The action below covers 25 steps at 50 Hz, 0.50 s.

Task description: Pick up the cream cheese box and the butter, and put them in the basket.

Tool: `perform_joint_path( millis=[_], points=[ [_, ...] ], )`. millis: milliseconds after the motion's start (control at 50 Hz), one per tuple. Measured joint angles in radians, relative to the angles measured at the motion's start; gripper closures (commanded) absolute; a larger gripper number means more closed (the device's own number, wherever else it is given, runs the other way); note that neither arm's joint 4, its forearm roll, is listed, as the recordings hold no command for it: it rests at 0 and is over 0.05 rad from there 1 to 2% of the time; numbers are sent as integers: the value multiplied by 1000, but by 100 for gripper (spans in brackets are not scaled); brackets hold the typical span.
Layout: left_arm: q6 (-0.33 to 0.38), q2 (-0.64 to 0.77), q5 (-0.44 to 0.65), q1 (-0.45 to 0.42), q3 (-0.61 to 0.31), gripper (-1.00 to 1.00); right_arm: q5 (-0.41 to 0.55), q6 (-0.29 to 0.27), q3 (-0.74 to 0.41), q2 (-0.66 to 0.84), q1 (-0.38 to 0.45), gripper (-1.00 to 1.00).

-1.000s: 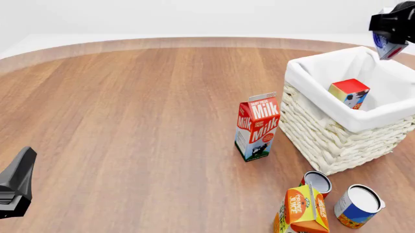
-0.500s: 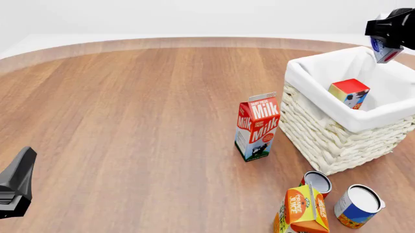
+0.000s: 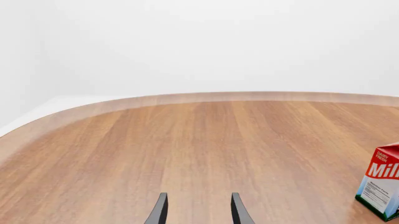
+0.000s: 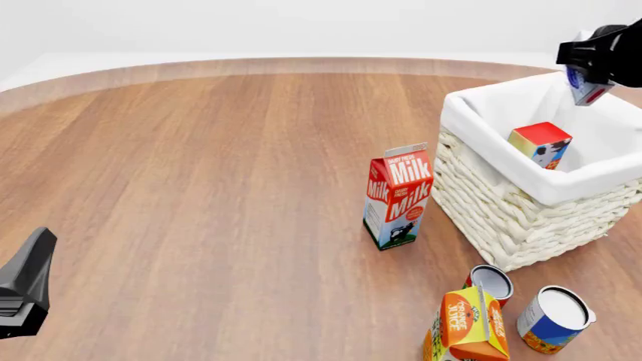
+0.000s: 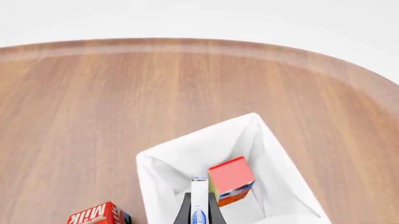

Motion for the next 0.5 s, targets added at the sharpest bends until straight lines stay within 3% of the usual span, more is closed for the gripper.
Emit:
perform_joint_path(
  millis=[20,500],
  points=[
    [0,0,0,0,0,-100,-2,1,0,1,-2,-100],
    [0,0,0,0,0,-100,-35,9,8,8,-14,-100]
  ],
)
